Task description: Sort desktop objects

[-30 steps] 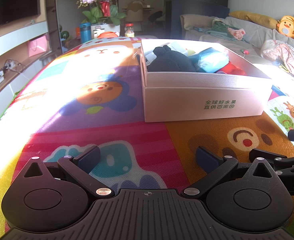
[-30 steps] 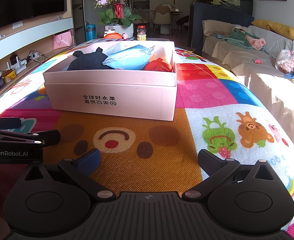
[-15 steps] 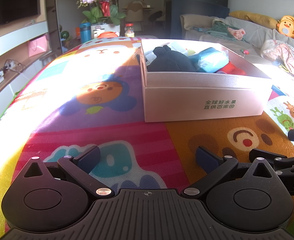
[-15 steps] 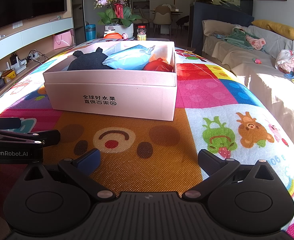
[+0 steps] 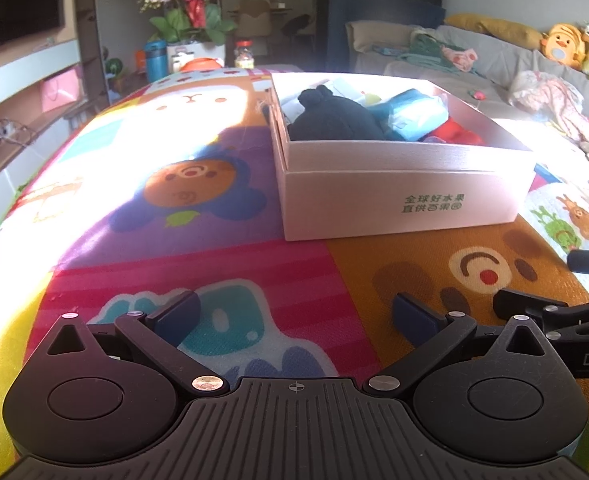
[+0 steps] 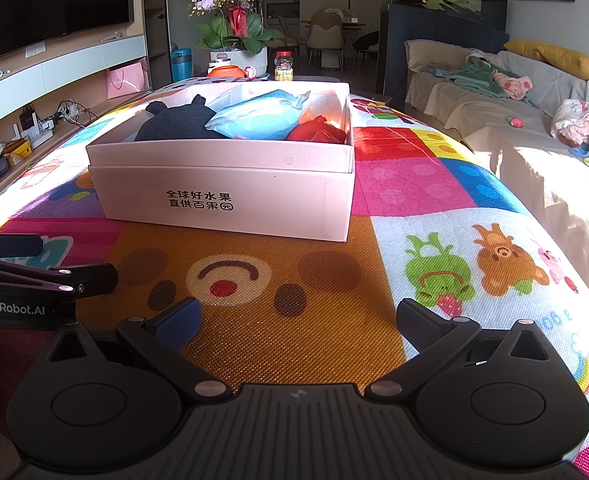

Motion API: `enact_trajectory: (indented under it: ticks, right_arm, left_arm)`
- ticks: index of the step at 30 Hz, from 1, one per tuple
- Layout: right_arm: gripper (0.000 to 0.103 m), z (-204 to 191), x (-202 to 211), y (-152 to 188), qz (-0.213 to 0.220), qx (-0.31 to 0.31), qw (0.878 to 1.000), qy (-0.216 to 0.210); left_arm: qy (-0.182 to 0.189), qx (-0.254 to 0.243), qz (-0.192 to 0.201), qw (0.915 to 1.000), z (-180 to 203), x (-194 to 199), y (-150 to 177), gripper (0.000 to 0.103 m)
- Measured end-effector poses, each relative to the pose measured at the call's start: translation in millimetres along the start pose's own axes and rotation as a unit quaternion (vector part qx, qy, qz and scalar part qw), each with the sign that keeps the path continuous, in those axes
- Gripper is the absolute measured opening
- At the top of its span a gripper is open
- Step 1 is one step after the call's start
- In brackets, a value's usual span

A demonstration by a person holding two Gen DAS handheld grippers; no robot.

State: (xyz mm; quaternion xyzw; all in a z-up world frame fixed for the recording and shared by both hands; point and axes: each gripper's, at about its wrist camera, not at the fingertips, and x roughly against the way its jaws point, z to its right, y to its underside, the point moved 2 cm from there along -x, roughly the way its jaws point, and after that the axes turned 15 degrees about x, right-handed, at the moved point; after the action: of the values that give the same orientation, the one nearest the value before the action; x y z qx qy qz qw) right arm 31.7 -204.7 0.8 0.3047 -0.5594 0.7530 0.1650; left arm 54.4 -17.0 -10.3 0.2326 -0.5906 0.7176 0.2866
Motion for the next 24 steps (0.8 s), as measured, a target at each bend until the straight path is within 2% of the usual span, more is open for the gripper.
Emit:
enact_trajectory:
  ticks: [6,24]
  right_arm:
    - [0.103,0.5,0.1,0.2,0.0,-0.001,1.0,0.0]
    - [0.103,0.6,0.1,0.2,0.0,-0.001,1.0,0.0]
  left_arm:
    - [-0.014,0.002,-0.009,0.9999,7.6,5.0,2.8,0.103]
    - [-0.009,0.01,-0.002,0.9999,6.5,4.9,3.2,0.103]
